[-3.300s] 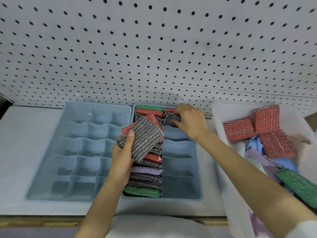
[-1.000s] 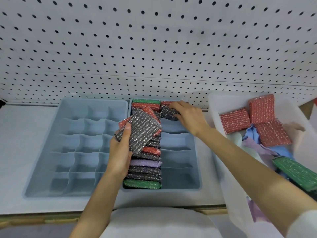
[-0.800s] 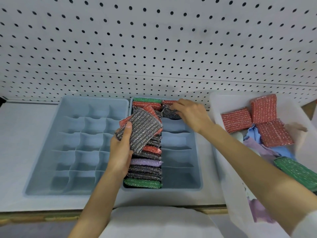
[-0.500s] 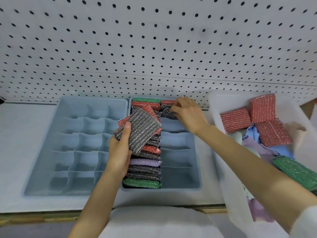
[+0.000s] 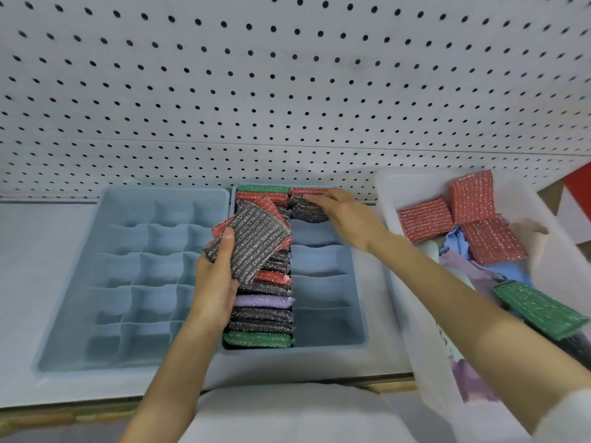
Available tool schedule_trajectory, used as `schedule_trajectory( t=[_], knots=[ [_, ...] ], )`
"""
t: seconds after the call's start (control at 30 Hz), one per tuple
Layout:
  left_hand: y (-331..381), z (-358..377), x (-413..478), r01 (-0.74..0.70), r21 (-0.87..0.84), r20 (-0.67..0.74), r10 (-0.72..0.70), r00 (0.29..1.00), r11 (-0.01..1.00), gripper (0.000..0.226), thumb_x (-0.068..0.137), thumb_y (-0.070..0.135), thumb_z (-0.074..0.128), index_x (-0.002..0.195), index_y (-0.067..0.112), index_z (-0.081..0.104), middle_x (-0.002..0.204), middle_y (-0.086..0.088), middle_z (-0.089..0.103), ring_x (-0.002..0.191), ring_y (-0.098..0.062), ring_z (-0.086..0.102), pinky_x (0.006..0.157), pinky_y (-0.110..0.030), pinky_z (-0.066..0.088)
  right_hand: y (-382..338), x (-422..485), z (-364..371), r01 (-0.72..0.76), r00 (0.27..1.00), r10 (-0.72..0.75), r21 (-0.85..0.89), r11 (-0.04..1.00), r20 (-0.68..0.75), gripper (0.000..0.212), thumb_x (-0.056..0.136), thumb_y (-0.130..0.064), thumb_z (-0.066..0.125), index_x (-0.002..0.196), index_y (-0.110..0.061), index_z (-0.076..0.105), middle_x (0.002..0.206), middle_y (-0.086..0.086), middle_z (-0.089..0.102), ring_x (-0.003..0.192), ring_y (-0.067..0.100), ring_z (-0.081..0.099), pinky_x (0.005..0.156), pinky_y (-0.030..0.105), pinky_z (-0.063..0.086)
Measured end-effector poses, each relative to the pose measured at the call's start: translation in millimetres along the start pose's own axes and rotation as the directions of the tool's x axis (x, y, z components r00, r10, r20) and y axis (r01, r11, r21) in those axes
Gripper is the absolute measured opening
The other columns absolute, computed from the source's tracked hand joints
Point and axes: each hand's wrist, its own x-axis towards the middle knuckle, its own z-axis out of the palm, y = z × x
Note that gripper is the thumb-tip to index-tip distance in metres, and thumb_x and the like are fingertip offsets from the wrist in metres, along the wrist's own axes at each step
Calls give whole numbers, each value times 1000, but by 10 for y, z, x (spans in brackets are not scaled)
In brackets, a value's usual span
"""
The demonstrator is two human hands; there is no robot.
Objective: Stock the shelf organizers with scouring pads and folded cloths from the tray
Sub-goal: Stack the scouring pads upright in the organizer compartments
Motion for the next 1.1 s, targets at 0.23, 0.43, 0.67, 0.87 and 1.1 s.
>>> schedule_trajectory(
  t=[0.23, 0.43, 0.67, 0.87, 1.1],
  knots=[
    [21, 39, -89, -41, 137, 74, 32, 997, 990, 94, 52, 80, 69, 130, 31, 50, 120, 7, 66, 111, -18, 63, 97, -53, 46, -636, -336, -494, -287, 954, 213, 844, 452, 210, 19, 91, -25, 61, 109, -30, 60, 95, -1, 65, 83, 8, 63, 76, 25, 55],
    [-16, 198, -246, -44, 123, 190, 21, 982, 991, 72, 67, 64, 72, 129, 37, 46, 125, 9, 62, 108, -21, 64, 90, -62, 47, -1086, -513, -264, -214, 948, 306, 883, 417, 85, 30, 79, -16, 75, 105, -13, 60, 96, -3, 69, 88, 6, 65, 84, 24, 51],
    [69, 130, -254, -2, 61, 192, -10, 981, 998, 57, 76, 56, 56, 119, 19, 60, 112, -8, 70, 97, -26, 69, 73, -49, 58, -1098, -590, -227, -199, 975, 173, 895, 398, 140, 33, 84, -3, 67, 113, -7, 52, 109, 10, 63, 99, 12, 60, 89, 23, 49],
    [118, -16, -168, -63, 64, 85, 57, 995, 996, 39, 94, 42, 49, 117, 14, 61, 107, -8, 71, 100, -24, 68, 92, -51, 52, -720, -580, -399, -263, 952, 269, 837, 481, 145, 37, 82, 1, 67, 112, -14, 51, 107, 10, 64, 98, 20, 62, 88, 34, 52],
    [213, -171, -124, -137, 81, -15, 139, 990, 987, 38, 96, 43, 45, 116, 14, 58, 110, -7, 68, 99, -21, 68, 89, -47, 54, -200, -291, -422, -218, 918, 364, 566, 795, -158, 29, 82, -5, 69, 101, -23, 58, 94, -5, 59, 84, 14, 55, 78, 33, 46]
  ],
)
